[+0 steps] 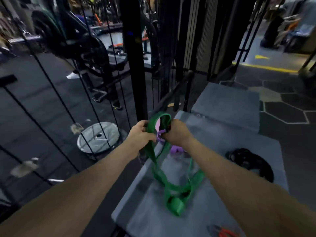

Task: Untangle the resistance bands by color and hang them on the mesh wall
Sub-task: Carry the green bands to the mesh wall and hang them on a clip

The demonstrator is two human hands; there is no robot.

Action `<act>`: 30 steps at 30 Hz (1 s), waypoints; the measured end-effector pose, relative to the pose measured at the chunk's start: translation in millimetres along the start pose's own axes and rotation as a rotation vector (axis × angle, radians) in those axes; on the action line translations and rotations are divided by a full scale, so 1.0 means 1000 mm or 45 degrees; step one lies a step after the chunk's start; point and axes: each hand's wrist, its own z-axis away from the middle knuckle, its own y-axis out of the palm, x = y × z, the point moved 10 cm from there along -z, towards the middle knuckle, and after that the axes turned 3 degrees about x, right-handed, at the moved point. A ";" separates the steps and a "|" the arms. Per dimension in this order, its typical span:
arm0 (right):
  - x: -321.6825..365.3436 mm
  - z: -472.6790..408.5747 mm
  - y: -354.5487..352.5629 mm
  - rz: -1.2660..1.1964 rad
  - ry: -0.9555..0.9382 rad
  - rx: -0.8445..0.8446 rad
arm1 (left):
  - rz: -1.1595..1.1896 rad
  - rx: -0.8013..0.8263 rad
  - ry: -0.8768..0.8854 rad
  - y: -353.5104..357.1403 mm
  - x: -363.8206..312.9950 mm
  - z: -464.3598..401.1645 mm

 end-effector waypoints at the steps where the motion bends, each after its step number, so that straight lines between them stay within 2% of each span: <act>1: 0.016 0.002 -0.015 0.037 0.010 0.035 | -0.029 0.014 0.012 -0.004 -0.024 0.009; 5: 0.069 0.020 -0.076 0.098 -0.022 0.066 | -0.141 -0.041 0.063 -0.020 -0.104 0.050; 8: 0.094 0.041 -0.110 0.127 -0.132 0.085 | -0.196 -0.125 0.127 -0.032 -0.152 0.082; 14: 0.136 0.095 -0.165 0.148 -0.402 0.080 | -0.249 -0.326 0.165 -0.047 -0.211 0.165; 17: 0.171 0.119 -0.200 0.141 -0.528 0.070 | -0.179 -0.478 0.173 -0.052 -0.238 0.204; 24: 0.275 0.177 -0.266 -0.059 -0.899 -0.039 | -0.143 -0.765 0.303 -0.092 -0.313 0.297; 30: 0.343 0.220 -0.308 -0.249 -1.018 -0.069 | -0.029 -0.875 0.496 -0.113 -0.372 0.365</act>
